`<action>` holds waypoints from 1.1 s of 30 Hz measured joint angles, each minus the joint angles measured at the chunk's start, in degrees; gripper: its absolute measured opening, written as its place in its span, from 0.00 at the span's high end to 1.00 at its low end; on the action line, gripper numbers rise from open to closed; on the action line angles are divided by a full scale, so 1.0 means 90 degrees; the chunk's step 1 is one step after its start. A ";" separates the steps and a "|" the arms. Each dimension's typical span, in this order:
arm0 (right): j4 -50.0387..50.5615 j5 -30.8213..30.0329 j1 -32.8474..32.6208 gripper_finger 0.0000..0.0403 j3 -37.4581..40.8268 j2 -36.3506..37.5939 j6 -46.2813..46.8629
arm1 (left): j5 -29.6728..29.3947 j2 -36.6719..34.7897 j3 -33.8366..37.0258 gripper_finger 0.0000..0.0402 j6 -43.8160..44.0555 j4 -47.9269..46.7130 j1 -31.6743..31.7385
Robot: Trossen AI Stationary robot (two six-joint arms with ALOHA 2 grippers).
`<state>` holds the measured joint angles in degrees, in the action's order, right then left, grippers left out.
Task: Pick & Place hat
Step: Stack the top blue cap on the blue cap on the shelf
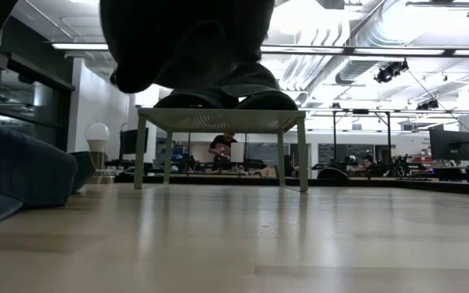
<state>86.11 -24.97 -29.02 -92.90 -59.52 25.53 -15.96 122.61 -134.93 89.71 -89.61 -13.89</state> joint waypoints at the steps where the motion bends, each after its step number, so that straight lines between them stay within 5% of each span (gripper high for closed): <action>1: 0.0002 0.0003 -0.0002 0.68 0.0000 0.0015 -0.0008 | -0.0082 -0.0047 0.0000 0.99 -0.0005 0.0001 0.0002; 17: 0.0022 -0.0086 -0.0002 0.68 0.0000 0.0128 -0.0125 | -0.0649 -0.0566 -0.0005 0.99 -0.2781 0.2473 0.1126; 33: -0.0048 -0.0942 0.0015 0.68 0.0000 0.0111 0.0667 | -0.0795 -0.1853 0.0003 0.99 -0.5562 0.4141 0.2001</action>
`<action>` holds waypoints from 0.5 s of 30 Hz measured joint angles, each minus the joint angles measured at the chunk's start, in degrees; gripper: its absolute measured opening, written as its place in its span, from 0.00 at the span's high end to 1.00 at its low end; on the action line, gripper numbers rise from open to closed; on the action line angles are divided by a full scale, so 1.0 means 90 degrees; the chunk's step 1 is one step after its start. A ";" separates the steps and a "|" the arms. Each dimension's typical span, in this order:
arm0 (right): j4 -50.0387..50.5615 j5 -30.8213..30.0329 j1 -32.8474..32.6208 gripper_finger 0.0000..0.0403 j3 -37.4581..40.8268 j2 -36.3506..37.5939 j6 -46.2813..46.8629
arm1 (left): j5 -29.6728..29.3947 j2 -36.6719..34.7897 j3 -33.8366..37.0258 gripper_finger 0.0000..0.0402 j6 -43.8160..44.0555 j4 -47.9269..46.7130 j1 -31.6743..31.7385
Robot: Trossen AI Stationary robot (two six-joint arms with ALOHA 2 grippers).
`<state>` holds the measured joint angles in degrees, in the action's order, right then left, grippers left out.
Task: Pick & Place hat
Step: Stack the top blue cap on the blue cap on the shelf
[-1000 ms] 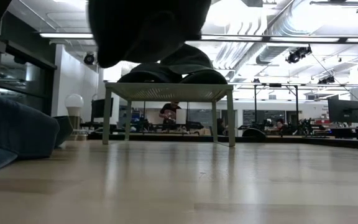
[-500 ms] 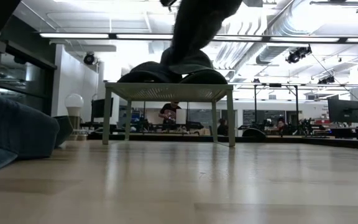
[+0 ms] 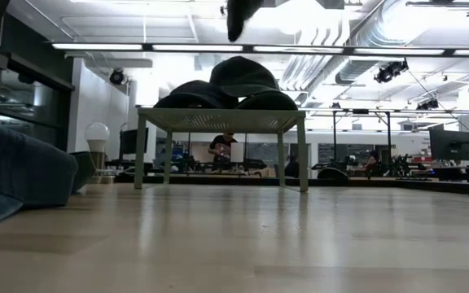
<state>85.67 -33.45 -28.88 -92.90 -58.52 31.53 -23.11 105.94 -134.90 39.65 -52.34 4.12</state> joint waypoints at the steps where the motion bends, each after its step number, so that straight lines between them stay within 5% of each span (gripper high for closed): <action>1: -0.0003 -0.0044 0.0000 0.68 0.0000 0.0000 0.0057 | -0.0123 -0.0053 -0.0022 0.99 -0.0061 0.0078 0.0083; 5: -0.0020 -0.0090 0.0000 0.68 0.0000 0.0000 0.0235 | -0.0693 -0.0310 -0.0018 0.99 -0.0095 -0.0575 0.0466; 15: -0.0032 -0.0390 0.0000 0.68 0.0000 -0.0031 0.0790 | -0.0947 -0.0508 0.0047 0.99 -0.0271 -0.2424 0.1399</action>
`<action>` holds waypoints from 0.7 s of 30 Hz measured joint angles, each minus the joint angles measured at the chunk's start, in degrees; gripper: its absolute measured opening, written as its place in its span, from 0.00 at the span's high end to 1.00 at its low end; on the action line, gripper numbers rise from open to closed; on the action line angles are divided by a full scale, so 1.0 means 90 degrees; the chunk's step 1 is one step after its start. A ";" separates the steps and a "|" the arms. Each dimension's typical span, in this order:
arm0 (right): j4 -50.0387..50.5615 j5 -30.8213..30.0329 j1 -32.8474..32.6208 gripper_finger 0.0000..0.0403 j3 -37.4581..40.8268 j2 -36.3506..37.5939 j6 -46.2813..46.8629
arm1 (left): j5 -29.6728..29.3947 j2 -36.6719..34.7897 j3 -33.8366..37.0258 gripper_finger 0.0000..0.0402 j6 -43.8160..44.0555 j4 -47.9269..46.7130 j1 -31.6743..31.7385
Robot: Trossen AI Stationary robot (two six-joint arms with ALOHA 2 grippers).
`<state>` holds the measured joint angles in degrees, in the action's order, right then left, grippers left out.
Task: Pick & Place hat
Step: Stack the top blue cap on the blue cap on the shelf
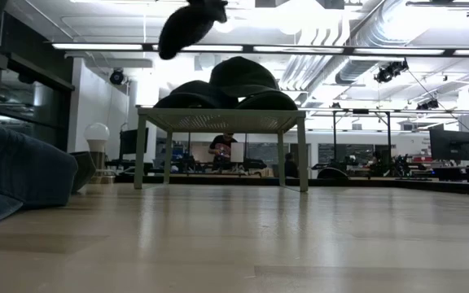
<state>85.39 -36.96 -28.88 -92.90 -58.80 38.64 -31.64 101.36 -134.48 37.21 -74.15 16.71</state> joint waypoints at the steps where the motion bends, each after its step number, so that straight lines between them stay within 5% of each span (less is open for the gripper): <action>1: -0.0001 -0.0030 0.0000 0.68 0.0000 -0.0009 0.0030 | -0.0011 0.0000 0.0042 0.99 -0.0096 -0.0046 0.0050; 21: 0.0002 -0.0419 0.0000 0.68 0.0000 -0.0328 0.0909 | -0.0208 0.0259 0.1270 0.99 -0.0881 0.0279 0.0276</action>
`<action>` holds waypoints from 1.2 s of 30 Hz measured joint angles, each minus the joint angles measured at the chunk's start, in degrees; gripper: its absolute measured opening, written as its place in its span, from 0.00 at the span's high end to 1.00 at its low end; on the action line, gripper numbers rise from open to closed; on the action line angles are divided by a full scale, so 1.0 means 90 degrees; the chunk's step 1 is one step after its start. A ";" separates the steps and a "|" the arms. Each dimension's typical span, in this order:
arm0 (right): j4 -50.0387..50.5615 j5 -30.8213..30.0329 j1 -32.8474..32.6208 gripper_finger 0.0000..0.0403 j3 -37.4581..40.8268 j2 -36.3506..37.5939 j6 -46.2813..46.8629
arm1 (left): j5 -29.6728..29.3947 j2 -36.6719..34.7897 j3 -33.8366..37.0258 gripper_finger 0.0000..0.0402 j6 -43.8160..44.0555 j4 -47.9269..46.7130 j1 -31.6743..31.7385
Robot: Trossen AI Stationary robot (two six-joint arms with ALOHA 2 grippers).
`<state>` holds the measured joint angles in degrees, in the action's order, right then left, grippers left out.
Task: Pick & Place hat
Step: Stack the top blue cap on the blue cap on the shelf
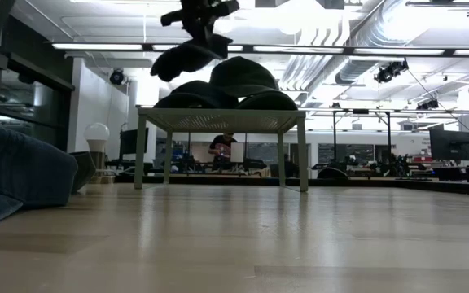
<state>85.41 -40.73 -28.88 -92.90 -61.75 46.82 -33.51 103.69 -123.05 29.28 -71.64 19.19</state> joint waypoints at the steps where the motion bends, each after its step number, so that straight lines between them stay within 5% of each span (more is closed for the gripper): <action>1: 0.0000 -0.0005 0.0000 0.68 0.0000 -0.0022 0.0050 | -0.0023 0.0021 0.0013 0.99 -0.0027 0.0057 -0.0002; 36: 0.0006 -0.0224 0.0000 0.68 0.0000 -0.0275 0.0532 | 0.0134 0.1105 0.0104 0.99 -0.0060 -0.0112 -0.0008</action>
<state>85.46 -42.74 -28.88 -92.90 -64.23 51.61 -32.30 113.63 -122.12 28.74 -72.65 19.12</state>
